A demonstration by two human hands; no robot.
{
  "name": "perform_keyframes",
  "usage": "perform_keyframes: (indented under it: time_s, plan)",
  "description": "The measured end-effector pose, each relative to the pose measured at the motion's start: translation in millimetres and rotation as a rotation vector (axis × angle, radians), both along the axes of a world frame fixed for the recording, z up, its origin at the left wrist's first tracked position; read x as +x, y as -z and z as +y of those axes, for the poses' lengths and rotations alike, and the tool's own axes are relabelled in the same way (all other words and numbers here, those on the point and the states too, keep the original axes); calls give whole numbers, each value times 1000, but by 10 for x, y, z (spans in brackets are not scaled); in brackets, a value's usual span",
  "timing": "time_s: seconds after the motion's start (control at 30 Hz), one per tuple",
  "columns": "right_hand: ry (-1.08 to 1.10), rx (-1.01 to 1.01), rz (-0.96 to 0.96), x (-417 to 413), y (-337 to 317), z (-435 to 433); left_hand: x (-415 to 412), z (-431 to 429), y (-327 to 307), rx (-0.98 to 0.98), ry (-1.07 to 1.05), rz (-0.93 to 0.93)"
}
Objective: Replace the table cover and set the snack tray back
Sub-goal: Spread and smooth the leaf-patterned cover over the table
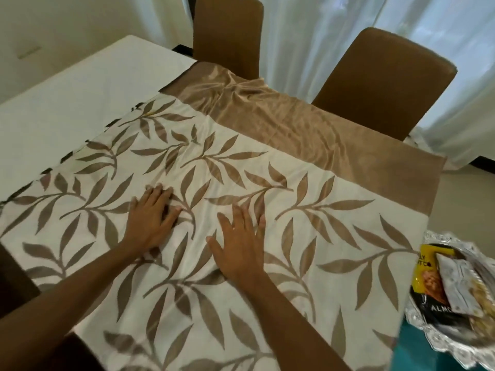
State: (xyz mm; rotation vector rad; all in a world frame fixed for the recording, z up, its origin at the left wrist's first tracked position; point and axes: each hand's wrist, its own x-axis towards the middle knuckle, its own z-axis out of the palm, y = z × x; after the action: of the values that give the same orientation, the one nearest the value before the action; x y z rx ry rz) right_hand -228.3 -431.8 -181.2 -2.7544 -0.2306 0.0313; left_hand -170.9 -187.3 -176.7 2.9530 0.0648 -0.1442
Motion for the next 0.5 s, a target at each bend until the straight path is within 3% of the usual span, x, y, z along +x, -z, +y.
perform_keyframes:
  time_s: [0.27,0.5]
  plan:
    - [53,61,46,-746,-115,142,-1236,577,-41,-9,-69,56]
    - [92,-47,-55,-1534,102,454,-1242,742,-46,6,-94,172]
